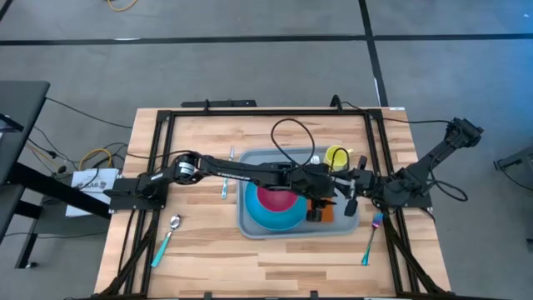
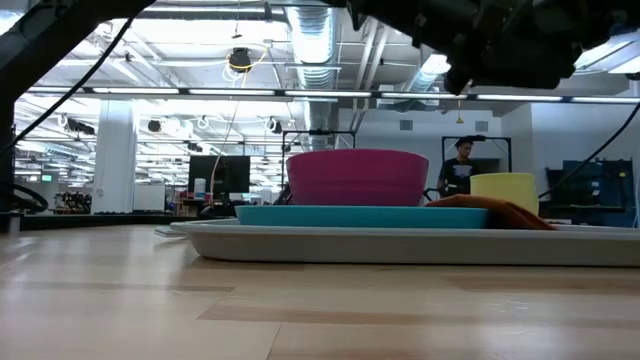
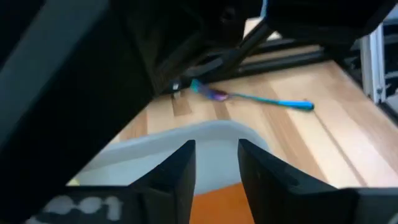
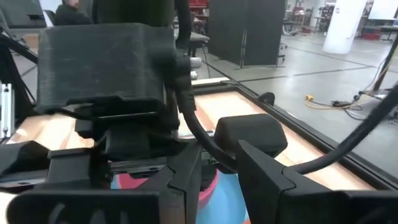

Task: Set up tray
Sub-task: Put the brown napkin on the gray tray to the right of the blue plate, then put the purple fork on the brown napkin

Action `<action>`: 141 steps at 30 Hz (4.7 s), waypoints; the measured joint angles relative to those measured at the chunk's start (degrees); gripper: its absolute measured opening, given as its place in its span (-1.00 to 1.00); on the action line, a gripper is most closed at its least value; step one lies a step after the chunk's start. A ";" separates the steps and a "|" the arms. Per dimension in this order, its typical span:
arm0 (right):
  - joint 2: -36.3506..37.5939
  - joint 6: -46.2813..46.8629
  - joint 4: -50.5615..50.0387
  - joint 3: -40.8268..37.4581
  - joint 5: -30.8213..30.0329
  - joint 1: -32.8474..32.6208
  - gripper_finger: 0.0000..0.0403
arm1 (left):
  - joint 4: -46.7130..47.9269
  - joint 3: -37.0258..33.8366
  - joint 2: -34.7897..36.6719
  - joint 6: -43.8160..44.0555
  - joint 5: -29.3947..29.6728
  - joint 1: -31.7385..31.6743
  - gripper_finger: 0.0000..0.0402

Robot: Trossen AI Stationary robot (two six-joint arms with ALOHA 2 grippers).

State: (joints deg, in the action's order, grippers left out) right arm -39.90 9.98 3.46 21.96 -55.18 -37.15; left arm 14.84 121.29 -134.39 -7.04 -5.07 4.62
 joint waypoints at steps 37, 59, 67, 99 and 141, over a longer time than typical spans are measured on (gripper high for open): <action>-30.09 21.37 -1.24 -0.20 27.73 25.61 -1.00 | 55.68 10.45 26.82 7.27 45.57 6.73 -0.99; -32.94 40.05 -22.86 0.54 36.06 24.73 -1.00 | 56.32 10.39 26.40 8.12 47.93 6.29 -1.00; -33.24 47.15 -38.22 7.10 37.71 20.76 -1.00 | 56.48 10.39 26.40 7.90 47.82 6.29 -1.00; -45.74 40.57 -33.78 12.92 25.61 28.23 -1.00 | 56.43 10.39 26.38 7.65 47.63 6.27 -1.00; -35.58 62.16 -66.83 32.98 61.00 11.14 -0.88 | 60.12 10.39 26.36 3.15 49.46 6.27 -1.00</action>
State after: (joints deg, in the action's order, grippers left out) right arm -75.48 72.14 -63.37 54.94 5.82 -26.00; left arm 74.96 131.68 -108.03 -3.89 44.38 10.90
